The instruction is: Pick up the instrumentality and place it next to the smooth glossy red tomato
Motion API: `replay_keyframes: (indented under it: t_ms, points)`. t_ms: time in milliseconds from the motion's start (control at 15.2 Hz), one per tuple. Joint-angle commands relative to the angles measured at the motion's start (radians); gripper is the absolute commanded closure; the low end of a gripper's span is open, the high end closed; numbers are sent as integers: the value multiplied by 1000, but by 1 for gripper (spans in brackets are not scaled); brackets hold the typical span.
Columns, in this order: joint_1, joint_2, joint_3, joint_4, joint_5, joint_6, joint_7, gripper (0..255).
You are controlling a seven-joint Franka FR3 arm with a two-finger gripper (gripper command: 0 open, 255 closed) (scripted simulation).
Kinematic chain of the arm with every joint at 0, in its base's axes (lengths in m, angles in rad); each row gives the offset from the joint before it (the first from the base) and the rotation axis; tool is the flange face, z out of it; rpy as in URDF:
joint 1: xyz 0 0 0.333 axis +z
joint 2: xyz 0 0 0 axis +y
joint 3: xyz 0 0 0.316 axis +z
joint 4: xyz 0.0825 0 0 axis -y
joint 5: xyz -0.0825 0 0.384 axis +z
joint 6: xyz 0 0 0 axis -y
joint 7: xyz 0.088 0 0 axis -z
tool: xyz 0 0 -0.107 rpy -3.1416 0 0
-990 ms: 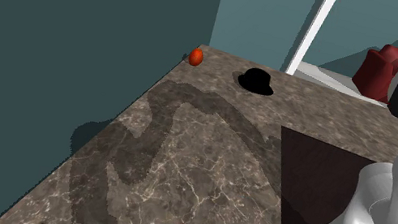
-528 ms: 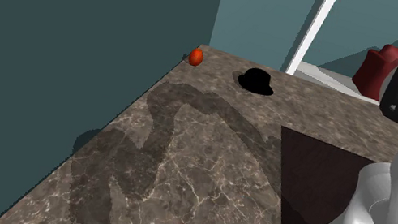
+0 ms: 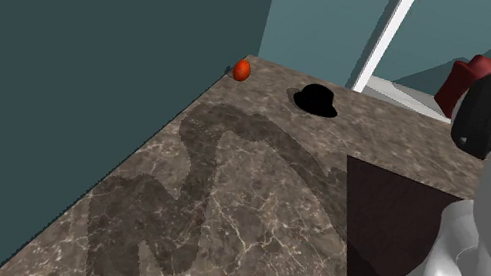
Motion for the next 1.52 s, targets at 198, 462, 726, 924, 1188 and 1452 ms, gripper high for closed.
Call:
replay_keyframes:
  t_ms: [198,462,726,924,1188,1452]
  points:
    - [18,32,-25,-32,-38,51,27,255]
    - [28,49,-38,-42,-57,72,40,255]
    - [28,49,-38,-42,-57,72,40,255]
    - [28,49,-38,-42,-57,72,40,0]
    - [28,49,-38,-42,-57,72,40,0]
    - [-6,-10,7,-10,7,2,1,0]
